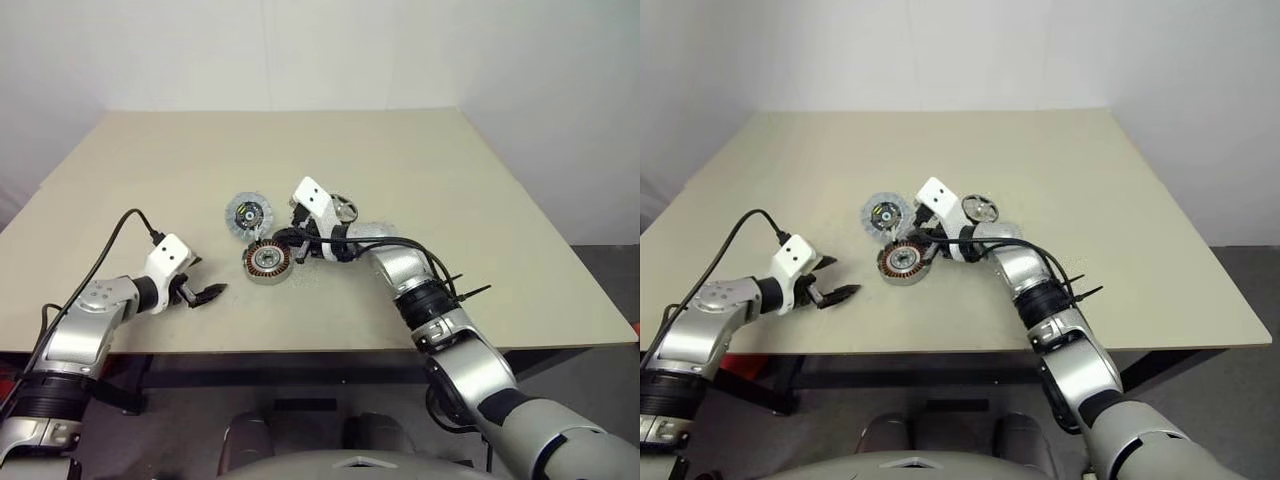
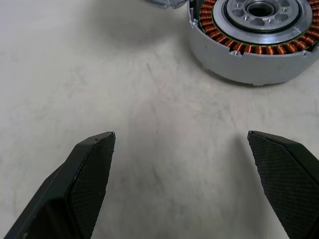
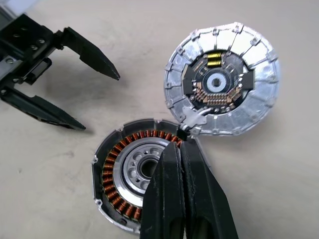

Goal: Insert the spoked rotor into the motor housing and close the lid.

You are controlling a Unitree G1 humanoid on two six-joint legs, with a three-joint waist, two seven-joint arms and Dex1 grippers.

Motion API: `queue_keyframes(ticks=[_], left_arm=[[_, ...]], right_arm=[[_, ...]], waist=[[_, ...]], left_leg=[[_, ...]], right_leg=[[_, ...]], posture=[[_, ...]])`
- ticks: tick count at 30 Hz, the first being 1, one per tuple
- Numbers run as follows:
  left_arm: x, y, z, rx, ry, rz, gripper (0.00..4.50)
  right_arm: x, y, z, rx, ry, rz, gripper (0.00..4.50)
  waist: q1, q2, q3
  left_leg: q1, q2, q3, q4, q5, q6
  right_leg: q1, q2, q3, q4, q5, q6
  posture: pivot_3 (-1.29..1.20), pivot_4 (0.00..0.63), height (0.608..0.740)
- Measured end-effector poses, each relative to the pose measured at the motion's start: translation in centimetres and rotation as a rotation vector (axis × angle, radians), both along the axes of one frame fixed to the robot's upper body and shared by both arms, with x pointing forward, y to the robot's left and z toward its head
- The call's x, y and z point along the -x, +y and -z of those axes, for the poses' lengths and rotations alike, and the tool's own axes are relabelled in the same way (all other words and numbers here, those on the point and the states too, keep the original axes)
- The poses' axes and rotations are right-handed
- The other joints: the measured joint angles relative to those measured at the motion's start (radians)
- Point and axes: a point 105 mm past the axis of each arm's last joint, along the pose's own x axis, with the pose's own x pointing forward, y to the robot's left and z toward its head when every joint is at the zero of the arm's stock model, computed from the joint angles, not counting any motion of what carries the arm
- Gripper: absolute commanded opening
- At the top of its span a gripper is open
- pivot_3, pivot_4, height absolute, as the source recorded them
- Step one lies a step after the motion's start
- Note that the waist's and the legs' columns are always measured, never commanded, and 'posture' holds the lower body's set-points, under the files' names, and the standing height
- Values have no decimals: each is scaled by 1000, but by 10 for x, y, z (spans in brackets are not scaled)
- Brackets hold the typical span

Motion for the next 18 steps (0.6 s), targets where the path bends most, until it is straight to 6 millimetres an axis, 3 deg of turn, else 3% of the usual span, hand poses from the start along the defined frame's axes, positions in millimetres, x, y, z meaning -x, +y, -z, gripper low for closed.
queue_keyframes(ticks=[3,5,12,18], left_arm=[[0,-2,0,2,0,3,4500],[0,-2,0,2,0,3,4500],[-1,-3,1,5,0,5,4500],[-1,-6,2,14,-2,9,4500]], right_arm=[[-1,-11,-4,19,-24,-10,49],[-6,-25,-7,41,-54,6,427],[-29,-61,-20,33,-131,156,2707],[-68,-105,-41,-203,36,519,2707]], waist=[[1,0,0],[2,0,0],[-1,0,0],[1,0,0]], left_leg=[[0,0,0,0,0,0],[0,0,0,0,0,0],[-1,0,0,0,0,0],[-1,0,0,0,0,0]], right_leg=[[0,0,0,0,0,0],[0,0,0,0,0,0],[0,0,0,0,0,0],[0,0,0,0,0,0]], posture=[[0,0,740],[0,0,740],[0,0,740],[0,0,740]])
